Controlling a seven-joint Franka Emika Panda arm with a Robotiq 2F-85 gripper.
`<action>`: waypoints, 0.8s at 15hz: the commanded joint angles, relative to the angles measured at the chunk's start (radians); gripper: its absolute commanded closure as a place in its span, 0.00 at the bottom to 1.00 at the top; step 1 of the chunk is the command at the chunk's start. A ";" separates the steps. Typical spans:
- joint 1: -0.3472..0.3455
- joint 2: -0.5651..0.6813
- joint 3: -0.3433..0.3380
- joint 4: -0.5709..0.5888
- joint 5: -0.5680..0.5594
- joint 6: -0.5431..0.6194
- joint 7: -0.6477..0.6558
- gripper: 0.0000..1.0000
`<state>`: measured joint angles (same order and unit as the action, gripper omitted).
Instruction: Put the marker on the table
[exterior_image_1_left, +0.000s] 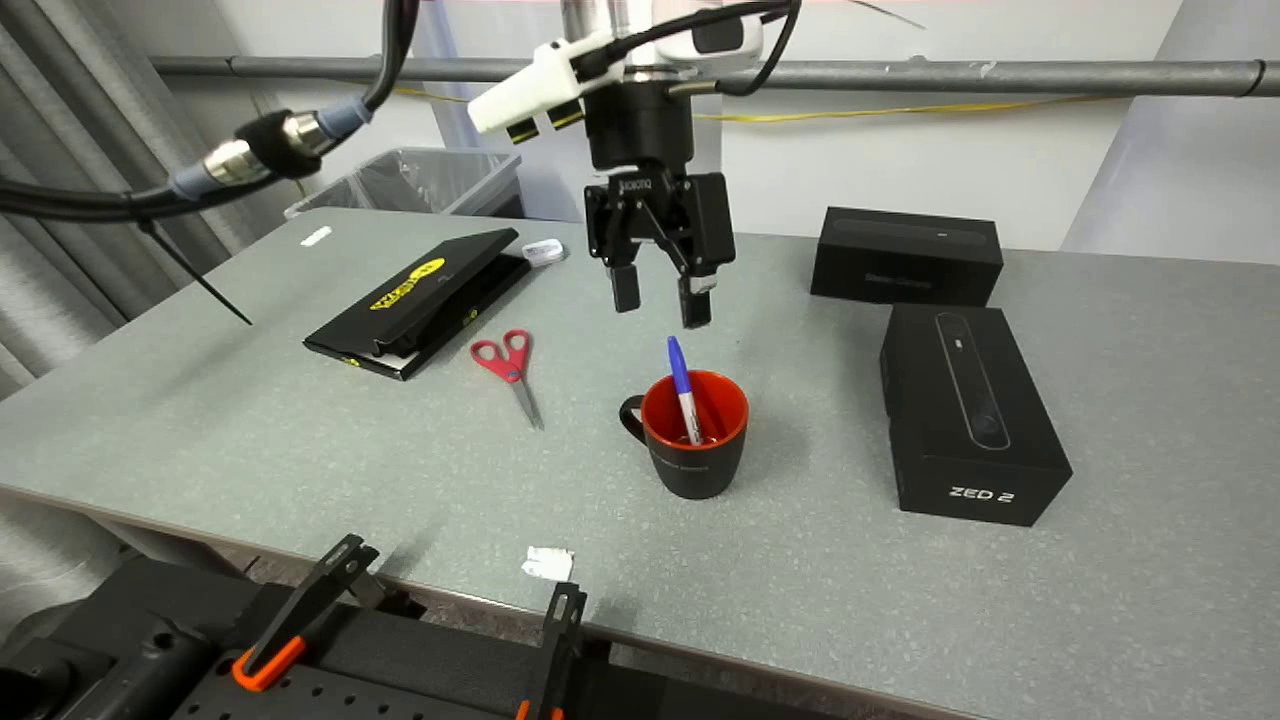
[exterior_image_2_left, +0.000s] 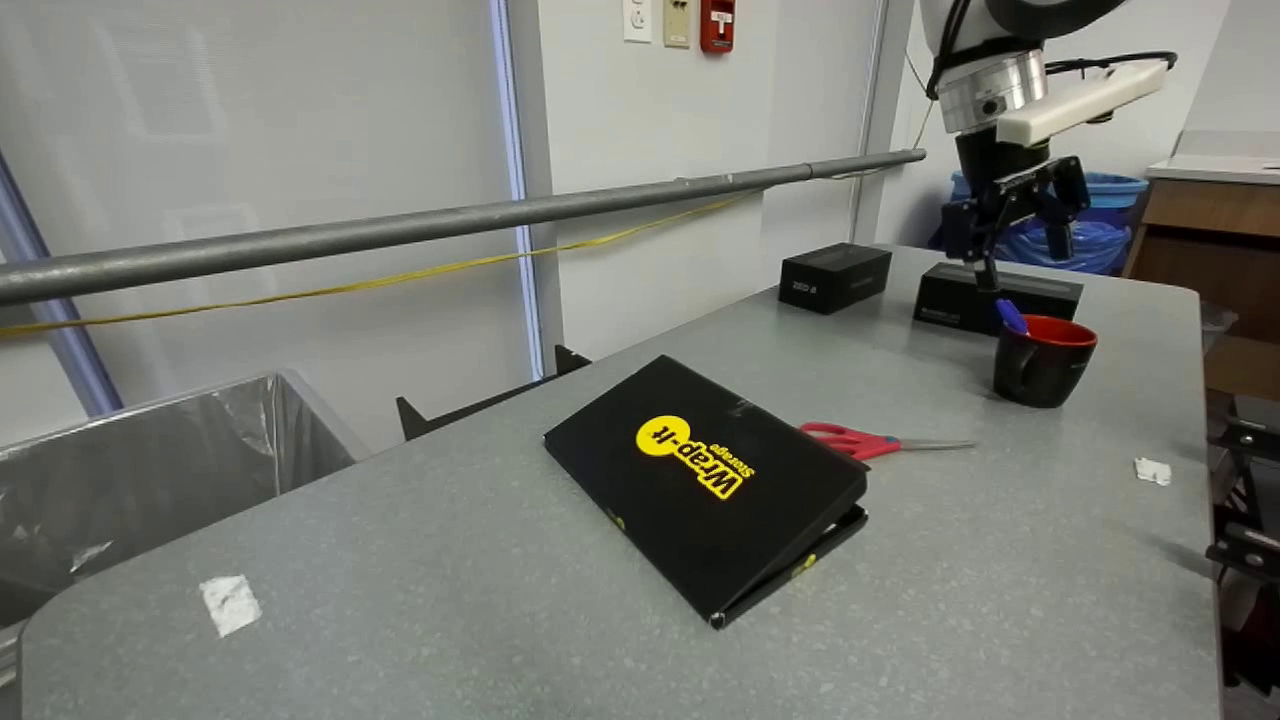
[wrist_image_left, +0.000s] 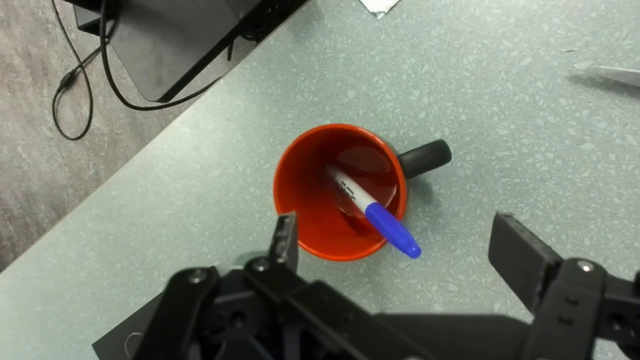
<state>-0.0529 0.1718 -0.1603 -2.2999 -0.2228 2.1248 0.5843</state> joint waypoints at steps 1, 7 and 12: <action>0.014 0.071 -0.002 0.054 -0.050 -0.013 0.064 0.00; 0.028 0.168 -0.010 0.119 -0.054 -0.004 0.127 0.00; 0.052 0.234 -0.022 0.166 -0.060 -0.018 0.191 0.00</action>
<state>-0.0312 0.3584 -0.1623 -2.1792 -0.2507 2.1256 0.7138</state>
